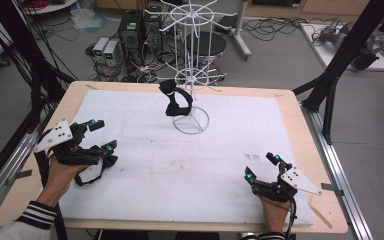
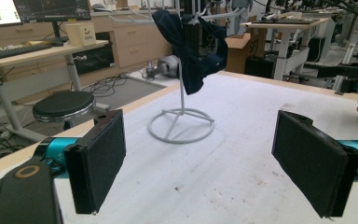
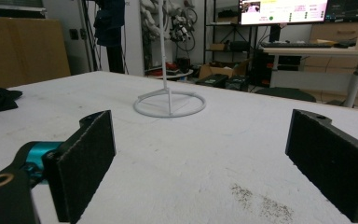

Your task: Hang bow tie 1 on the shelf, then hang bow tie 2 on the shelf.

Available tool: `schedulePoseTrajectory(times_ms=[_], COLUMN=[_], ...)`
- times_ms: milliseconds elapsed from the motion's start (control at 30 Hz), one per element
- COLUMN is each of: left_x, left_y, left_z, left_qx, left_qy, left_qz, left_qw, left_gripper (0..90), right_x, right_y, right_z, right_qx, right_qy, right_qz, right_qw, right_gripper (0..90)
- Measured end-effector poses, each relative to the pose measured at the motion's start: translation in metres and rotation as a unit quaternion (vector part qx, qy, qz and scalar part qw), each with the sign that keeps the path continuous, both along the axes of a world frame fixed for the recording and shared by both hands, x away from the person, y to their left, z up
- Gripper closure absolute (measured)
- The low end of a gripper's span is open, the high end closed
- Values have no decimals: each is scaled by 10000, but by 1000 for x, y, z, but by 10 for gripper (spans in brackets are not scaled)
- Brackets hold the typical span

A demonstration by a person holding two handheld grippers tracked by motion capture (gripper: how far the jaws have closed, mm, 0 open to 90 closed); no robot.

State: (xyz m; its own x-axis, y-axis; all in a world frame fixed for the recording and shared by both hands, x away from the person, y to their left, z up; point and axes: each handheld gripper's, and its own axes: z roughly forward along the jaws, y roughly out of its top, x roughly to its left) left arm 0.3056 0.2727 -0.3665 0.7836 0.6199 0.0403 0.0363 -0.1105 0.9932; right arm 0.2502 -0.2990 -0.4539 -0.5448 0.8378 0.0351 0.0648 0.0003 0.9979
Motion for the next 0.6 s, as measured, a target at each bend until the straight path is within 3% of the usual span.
schedulePoseTrajectory(times_ms=[167,600], left_x=[4,1], left_y=[1,4], left_z=[-6,-3], left_qx=[2,92], left_qy=[88,68], left_qz=[22,16], left_qw=[10000,9999], left_gripper=[178,178], right_x=[-1,0], right_y=[1,1], right_z=[0,0], right_qx=[4,-7], right_qy=[27,49], right_qz=[-12,-40], right_qw=[10000,10000], right_gripper=[75,75])
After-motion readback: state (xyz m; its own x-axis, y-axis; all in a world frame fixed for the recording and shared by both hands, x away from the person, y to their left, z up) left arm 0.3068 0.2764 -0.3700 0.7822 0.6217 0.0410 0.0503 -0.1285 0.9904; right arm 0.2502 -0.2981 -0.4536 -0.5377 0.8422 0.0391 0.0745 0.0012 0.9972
